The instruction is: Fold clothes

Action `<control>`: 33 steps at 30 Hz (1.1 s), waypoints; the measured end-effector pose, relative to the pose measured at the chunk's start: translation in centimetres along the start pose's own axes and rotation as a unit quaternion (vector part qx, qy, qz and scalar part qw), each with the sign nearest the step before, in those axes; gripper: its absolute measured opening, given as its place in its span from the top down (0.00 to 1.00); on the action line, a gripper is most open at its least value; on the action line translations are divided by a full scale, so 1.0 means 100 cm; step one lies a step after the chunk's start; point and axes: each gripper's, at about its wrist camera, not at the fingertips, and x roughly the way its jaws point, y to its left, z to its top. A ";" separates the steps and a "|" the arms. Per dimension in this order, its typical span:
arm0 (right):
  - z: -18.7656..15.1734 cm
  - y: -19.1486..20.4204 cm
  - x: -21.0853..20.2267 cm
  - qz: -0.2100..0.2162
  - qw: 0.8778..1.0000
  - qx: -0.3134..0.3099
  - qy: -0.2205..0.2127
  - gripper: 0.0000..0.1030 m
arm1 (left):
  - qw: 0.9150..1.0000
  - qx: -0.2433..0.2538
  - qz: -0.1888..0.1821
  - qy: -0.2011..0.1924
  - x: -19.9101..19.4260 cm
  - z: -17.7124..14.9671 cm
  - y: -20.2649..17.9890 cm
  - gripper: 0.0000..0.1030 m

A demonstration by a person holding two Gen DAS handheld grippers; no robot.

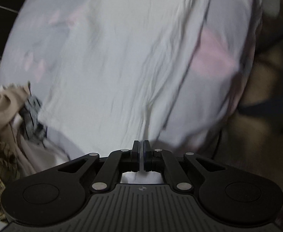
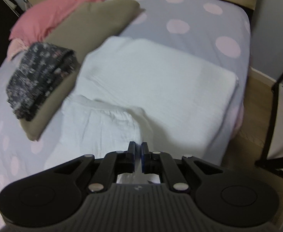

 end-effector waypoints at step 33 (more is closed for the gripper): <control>-0.030 0.089 -0.036 0.149 0.987 -0.064 -0.025 0.49 | 0.803 -0.573 -0.165 -0.024 0.060 -0.045 0.169 0.54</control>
